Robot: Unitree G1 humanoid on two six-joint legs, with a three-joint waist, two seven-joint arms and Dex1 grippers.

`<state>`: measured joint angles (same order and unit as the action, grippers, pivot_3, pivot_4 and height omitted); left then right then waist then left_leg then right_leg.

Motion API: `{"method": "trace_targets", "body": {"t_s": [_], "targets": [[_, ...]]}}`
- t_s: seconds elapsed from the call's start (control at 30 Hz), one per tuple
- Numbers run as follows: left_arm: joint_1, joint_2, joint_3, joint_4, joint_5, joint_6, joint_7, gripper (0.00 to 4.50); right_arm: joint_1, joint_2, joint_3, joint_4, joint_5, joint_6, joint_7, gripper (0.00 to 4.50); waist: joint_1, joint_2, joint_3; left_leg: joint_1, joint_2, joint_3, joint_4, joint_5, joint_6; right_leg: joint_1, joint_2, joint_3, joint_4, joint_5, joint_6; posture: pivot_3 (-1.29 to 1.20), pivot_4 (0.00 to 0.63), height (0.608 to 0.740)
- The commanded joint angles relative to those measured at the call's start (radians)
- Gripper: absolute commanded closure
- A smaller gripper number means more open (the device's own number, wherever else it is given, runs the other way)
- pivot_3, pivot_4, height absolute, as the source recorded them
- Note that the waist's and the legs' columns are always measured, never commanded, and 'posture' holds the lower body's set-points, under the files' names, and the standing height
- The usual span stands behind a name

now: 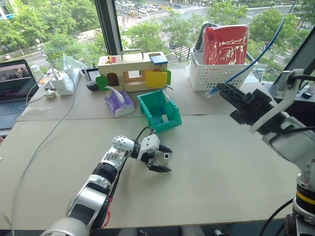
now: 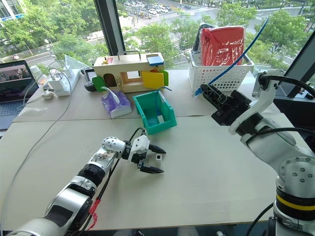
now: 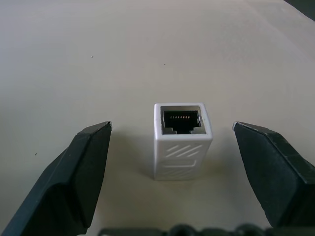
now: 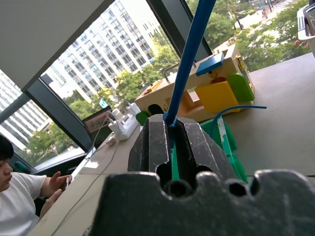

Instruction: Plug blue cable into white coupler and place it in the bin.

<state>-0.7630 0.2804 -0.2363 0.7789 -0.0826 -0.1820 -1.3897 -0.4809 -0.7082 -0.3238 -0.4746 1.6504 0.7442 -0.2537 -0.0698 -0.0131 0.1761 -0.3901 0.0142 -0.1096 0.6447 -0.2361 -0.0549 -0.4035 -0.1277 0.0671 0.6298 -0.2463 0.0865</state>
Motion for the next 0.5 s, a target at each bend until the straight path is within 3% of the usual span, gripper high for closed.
{"method": "trace_targets", "body": {"t_s": [0.03, 0.5], "targets": [[0.036, 0.028, 0.014, -0.032, -0.004, 0.039, 0.016, 0.47, -0.024, -0.01, -0.008, -0.004, -0.003, -0.018, 0.022, 4.5, 0.0, 0.0, 0.0, 0.0, 0.0, 0.0, 0.0, 0.0, 0.0, 0.0, 0.0, 0.0, 0.0, 0.0, 0.0, 0.0, 0.15, 0.74], [0.105, 0.018, 0.004, -0.128, -0.011, 0.09, 0.06, 0.47, -0.04, -0.007, 0.006, 0.021, -0.016, -0.012, 0.049, 4.5, 0.002, 0.0, 0.0, 0.0, 0.0, 0.0, 0.0, 0.0, 0.0, 0.0, 0.0, 0.0, 0.0, 0.0, 0.0, 0.0, 0.15, 0.74]]}}
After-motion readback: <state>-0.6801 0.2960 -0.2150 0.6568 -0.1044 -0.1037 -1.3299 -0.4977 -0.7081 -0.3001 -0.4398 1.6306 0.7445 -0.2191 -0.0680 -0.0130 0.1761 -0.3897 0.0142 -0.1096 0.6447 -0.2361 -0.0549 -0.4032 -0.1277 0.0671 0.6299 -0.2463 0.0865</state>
